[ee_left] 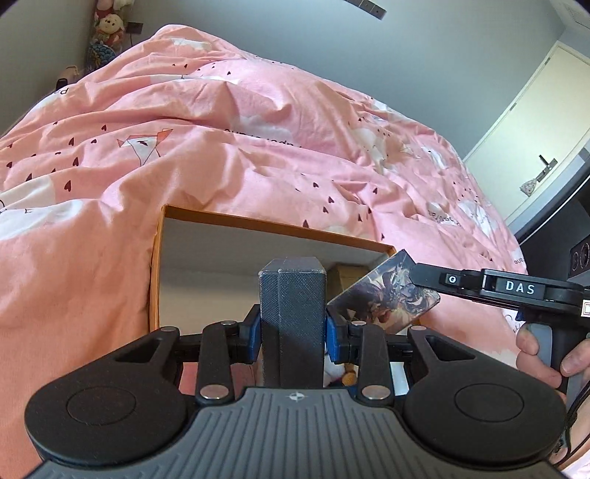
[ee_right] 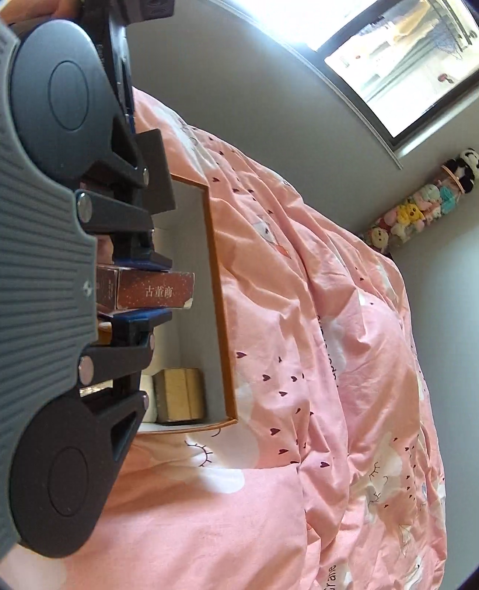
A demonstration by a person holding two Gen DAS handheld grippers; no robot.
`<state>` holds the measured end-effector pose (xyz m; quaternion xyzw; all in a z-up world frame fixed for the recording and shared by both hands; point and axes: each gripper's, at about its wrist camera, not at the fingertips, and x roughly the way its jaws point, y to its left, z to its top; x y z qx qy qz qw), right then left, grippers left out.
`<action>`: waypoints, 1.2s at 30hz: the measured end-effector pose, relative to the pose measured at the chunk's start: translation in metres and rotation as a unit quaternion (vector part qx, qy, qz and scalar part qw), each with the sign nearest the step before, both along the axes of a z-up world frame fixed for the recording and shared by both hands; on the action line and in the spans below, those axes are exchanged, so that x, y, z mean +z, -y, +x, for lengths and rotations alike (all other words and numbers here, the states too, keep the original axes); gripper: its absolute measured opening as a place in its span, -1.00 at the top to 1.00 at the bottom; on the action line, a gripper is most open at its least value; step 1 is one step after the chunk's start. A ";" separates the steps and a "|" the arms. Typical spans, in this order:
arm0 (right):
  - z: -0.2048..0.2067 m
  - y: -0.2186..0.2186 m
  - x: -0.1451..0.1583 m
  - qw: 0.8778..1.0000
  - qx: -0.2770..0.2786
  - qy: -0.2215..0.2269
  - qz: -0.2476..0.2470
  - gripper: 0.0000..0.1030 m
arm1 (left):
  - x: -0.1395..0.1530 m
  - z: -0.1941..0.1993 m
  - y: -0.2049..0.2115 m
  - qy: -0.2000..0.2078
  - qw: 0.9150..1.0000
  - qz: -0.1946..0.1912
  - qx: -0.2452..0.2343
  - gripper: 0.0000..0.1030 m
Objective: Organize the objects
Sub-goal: 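Carry both boxes over the orange box and lower them inside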
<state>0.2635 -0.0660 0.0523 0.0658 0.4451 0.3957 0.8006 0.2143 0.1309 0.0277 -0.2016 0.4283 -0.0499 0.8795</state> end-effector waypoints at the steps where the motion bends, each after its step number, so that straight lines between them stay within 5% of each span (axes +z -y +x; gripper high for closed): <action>1: 0.006 -0.009 -0.008 1.000 -0.012 0.002 -0.004 0.55 | -0.005 0.006 -0.002 -0.004 1.000 0.000 0.002 0.27; 6: 0.032 -0.046 -0.054 0.998 -0.048 -0.031 -0.004 0.55 | -0.023 0.028 -0.006 -0.021 1.000 0.009 0.004 0.27; 15: 0.049 -0.076 -0.099 0.998 -0.029 -0.047 -0.014 0.54 | -0.043 0.048 -0.012 -0.042 0.999 0.007 -0.004 0.27; 22: 0.050 -0.074 -0.100 0.998 0.000 -0.016 -0.063 0.53 | -0.054 0.055 -0.008 -0.053 0.998 0.001 -0.013 0.27; 25: 0.048 -0.078 -0.103 0.994 0.013 0.020 -0.111 0.81 | -0.058 0.058 -0.005 -0.060 0.998 0.000 -0.015 0.27; 36: 0.043 -0.058 -0.089 0.992 0.017 0.033 -0.118 0.74 | -0.067 0.073 -0.003 -0.108 0.994 0.010 0.005 0.27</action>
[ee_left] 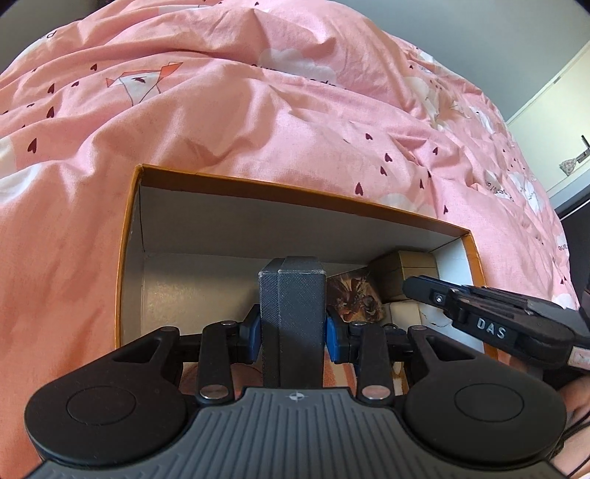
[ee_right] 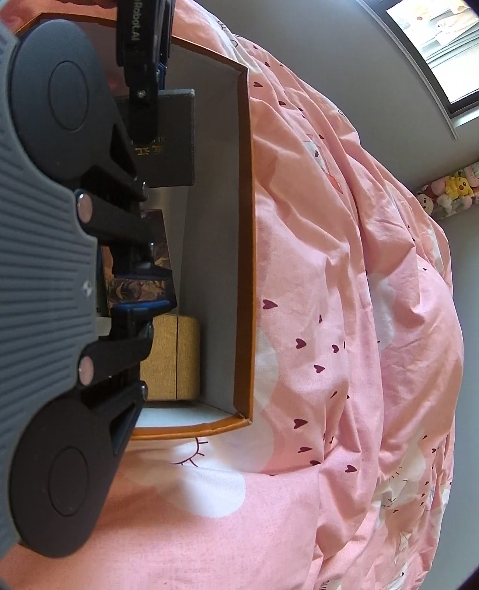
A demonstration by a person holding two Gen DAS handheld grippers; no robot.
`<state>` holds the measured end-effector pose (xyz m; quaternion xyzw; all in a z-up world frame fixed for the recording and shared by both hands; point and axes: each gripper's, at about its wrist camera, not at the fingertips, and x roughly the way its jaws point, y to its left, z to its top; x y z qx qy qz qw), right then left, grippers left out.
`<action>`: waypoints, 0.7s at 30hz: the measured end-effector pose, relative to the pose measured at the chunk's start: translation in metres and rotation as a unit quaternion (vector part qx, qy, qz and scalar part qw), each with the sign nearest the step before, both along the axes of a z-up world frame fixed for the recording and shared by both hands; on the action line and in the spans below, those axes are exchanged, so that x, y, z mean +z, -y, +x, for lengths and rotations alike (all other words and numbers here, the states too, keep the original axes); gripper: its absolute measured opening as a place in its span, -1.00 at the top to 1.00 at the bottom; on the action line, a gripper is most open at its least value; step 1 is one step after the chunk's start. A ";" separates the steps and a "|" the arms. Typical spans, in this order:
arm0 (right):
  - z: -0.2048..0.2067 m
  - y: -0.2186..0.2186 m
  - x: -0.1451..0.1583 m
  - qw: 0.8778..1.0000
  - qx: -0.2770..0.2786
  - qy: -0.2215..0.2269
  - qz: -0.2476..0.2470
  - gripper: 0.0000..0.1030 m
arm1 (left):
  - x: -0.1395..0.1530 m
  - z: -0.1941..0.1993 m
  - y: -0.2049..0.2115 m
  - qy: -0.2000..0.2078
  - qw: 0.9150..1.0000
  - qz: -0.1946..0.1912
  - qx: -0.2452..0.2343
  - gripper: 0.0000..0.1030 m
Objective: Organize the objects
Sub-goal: 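Carry both boxes over the orange box and lower them inside, then open both grippers to release the grey and brown boxes in the box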
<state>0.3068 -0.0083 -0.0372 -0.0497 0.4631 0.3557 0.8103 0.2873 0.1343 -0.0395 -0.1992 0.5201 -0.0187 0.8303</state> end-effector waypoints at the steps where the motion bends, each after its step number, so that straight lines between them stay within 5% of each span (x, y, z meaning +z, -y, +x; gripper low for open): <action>1: -0.003 0.001 0.001 1.000 0.005 0.001 -0.001 0.74 | -0.002 0.003 0.001 -0.005 1.000 0.005 0.002 0.27; 6: -0.014 -0.007 -0.004 0.998 0.035 0.031 -0.040 0.74 | -0.015 0.014 0.008 -0.019 1.000 0.016 0.005 0.27; 21: -0.014 -0.004 -0.015 0.997 0.057 0.006 -0.044 0.74 | -0.021 0.029 0.008 0.008 0.999 0.015 0.029 0.27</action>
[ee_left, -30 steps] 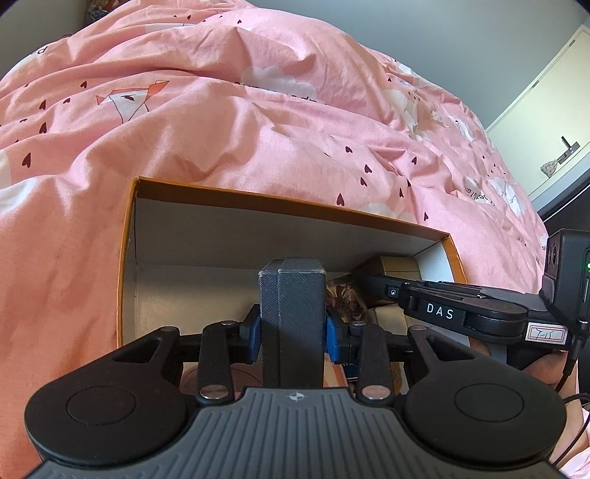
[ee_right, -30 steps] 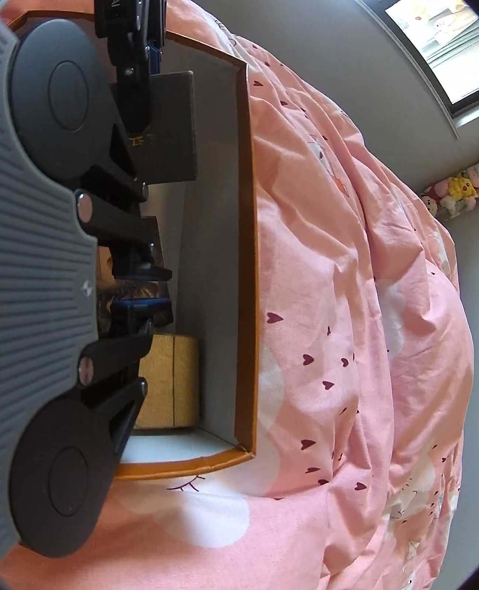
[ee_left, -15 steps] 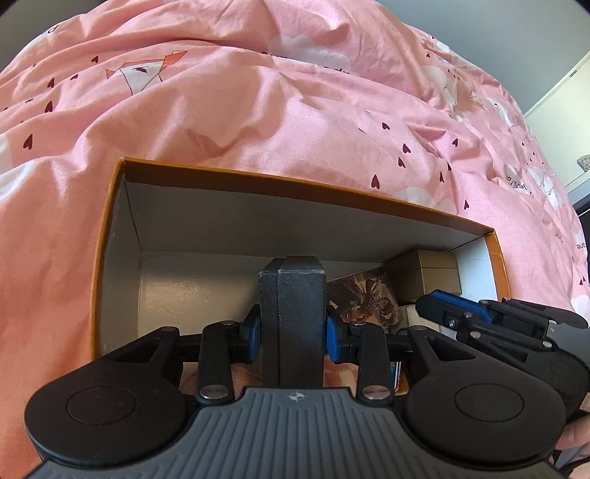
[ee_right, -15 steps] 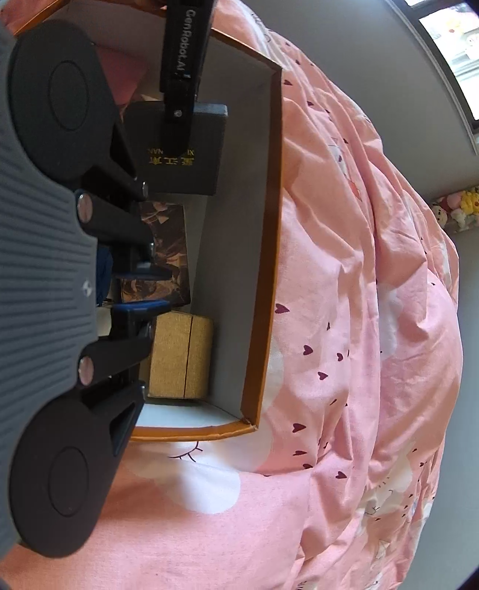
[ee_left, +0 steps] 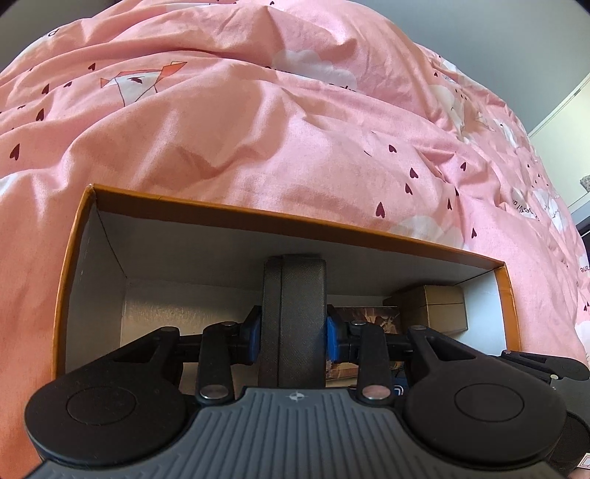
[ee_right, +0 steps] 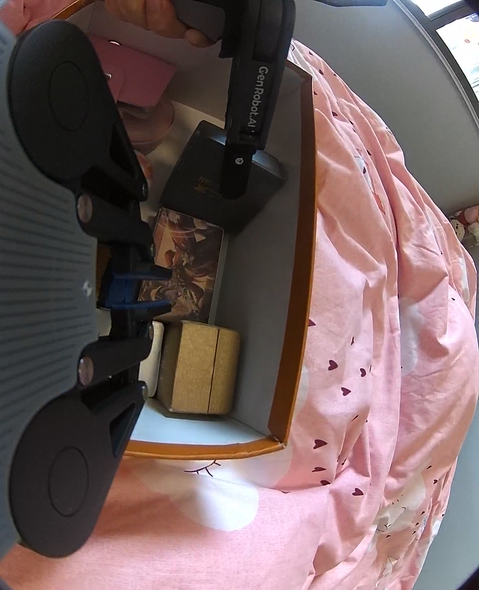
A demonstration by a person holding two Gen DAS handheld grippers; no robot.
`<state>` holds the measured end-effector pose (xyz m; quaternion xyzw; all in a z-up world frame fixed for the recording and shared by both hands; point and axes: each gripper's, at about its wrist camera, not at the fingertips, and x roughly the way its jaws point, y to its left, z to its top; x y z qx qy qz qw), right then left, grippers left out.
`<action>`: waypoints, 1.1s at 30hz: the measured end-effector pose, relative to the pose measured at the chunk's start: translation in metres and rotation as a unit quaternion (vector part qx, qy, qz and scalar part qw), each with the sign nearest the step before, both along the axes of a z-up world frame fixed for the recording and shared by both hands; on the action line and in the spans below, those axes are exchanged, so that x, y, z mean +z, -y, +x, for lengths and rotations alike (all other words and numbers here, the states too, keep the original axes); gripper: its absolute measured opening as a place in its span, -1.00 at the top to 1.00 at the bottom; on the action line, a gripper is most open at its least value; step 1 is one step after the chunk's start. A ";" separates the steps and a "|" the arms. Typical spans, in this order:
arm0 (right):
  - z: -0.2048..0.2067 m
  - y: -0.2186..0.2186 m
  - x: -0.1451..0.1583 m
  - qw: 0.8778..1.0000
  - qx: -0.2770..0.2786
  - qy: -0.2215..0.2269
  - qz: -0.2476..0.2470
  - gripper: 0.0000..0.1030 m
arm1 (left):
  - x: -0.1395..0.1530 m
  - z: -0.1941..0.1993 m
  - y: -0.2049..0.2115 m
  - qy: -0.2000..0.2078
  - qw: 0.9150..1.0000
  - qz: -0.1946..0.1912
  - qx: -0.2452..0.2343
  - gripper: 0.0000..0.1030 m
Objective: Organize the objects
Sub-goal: 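Open both grippers to release the grey and brown boxes in the box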
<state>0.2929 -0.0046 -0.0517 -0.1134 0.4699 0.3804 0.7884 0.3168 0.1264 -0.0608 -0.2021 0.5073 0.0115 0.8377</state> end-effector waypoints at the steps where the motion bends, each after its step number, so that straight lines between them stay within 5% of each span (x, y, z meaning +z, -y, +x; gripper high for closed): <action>1: 0.000 0.001 0.002 1.000 -0.002 0.001 0.003 0.74 | 0.004 -0.004 0.000 0.004 1.000 0.000 0.002 0.27; 4: 0.000 0.008 0.010 1.000 -0.009 0.004 0.017 0.74 | 0.020 -0.016 0.000 0.039 0.999 -0.005 0.008 0.27; 8: 0.004 0.018 0.017 0.999 -0.034 0.010 0.026 0.74 | 0.029 -0.023 -0.001 0.074 0.994 -0.080 0.025 0.27; 17: 0.006 0.028 0.015 0.998 -0.049 0.009 0.036 0.74 | -0.014 -0.014 0.011 0.078 0.976 -0.196 0.057 0.27; 23: 0.005 0.030 0.015 0.998 -0.046 0.012 0.043 0.74 | -0.025 -0.006 0.015 0.048 0.981 -0.179 0.062 0.25; 25: 0.005 0.029 0.015 0.998 -0.045 0.013 0.042 0.74 | -0.024 -0.005 0.016 0.037 0.984 -0.164 0.062 -0.15; 28: 0.005 0.029 0.015 0.998 -0.044 0.013 0.040 0.74 | -0.017 -0.006 0.020 0.031 0.991 -0.111 0.063 -0.38; 33: 0.003 0.030 0.016 0.998 -0.043 0.014 0.041 0.74 | -0.005 -0.008 0.029 0.023 0.998 -0.035 0.043 -0.33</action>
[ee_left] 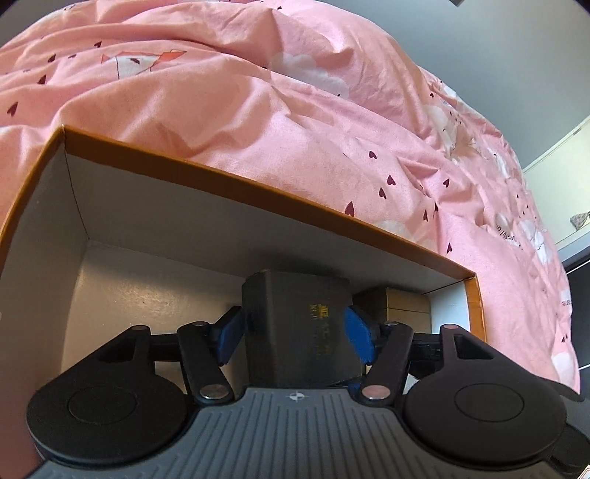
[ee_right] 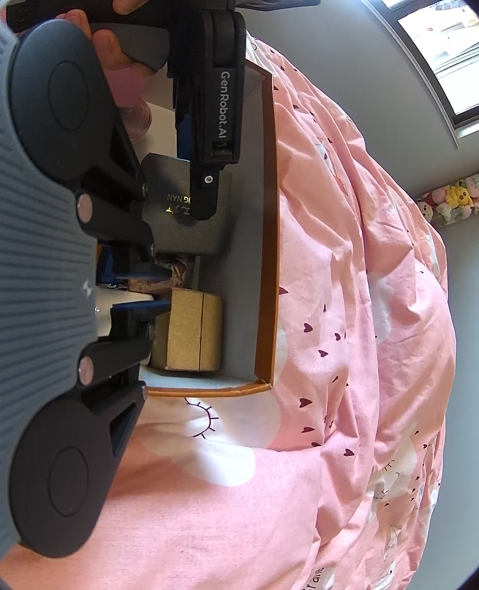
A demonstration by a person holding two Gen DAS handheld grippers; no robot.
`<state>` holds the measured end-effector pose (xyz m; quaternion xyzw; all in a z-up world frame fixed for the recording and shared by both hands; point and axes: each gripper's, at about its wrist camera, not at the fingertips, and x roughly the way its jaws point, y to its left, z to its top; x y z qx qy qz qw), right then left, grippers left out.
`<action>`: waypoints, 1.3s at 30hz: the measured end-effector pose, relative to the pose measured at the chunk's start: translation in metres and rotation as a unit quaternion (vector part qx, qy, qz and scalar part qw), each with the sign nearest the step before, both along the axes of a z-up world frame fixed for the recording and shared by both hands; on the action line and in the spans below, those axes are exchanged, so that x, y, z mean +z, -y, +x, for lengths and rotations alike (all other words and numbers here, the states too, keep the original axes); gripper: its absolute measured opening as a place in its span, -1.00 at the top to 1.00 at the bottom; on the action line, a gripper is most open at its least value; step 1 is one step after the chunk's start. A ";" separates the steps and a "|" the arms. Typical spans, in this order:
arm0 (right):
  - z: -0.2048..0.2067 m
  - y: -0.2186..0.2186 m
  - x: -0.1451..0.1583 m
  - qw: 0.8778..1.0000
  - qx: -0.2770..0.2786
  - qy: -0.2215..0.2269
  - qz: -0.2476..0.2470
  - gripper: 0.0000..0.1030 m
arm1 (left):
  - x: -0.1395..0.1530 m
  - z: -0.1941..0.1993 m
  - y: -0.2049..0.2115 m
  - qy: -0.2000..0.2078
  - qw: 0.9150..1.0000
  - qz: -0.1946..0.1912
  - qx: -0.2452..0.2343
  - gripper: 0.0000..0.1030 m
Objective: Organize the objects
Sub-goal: 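Open both grippers to release the grey and brown boxes in the box, then withdraw both grippers from the box toward the tape measure and crocheted fruit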
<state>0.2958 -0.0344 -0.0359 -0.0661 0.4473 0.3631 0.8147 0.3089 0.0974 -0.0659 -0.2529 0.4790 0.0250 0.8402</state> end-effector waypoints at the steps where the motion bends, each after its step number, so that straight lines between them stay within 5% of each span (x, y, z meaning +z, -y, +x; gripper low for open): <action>1: 0.000 0.000 0.000 1.000 0.001 0.000 0.001 0.74 | 0.001 -0.002 0.001 -0.001 1.000 0.007 -0.005 -0.26; 6: -0.003 -0.001 0.000 1.000 0.005 0.002 -0.001 0.74 | -0.001 0.000 0.005 -0.006 0.999 0.018 -0.028 0.27; 12: -0.004 -0.003 -0.002 1.000 0.012 0.002 -0.007 0.74 | -0.001 0.008 0.018 0.002 0.998 0.014 -0.061 0.39; 21: -0.004 -0.002 -0.002 1.000 0.016 0.000 -0.007 0.74 | 0.007 0.004 0.022 0.023 0.995 0.034 -0.087 0.33; 29: -0.017 -0.002 0.011 1.000 0.018 0.014 0.001 0.70 | 0.044 -0.029 0.033 0.074 0.987 0.070 -0.121 0.23; 39: -0.074 0.017 0.052 0.996 0.022 0.069 0.046 0.14 | 0.104 -0.110 0.046 0.149 0.964 0.171 -0.140 0.05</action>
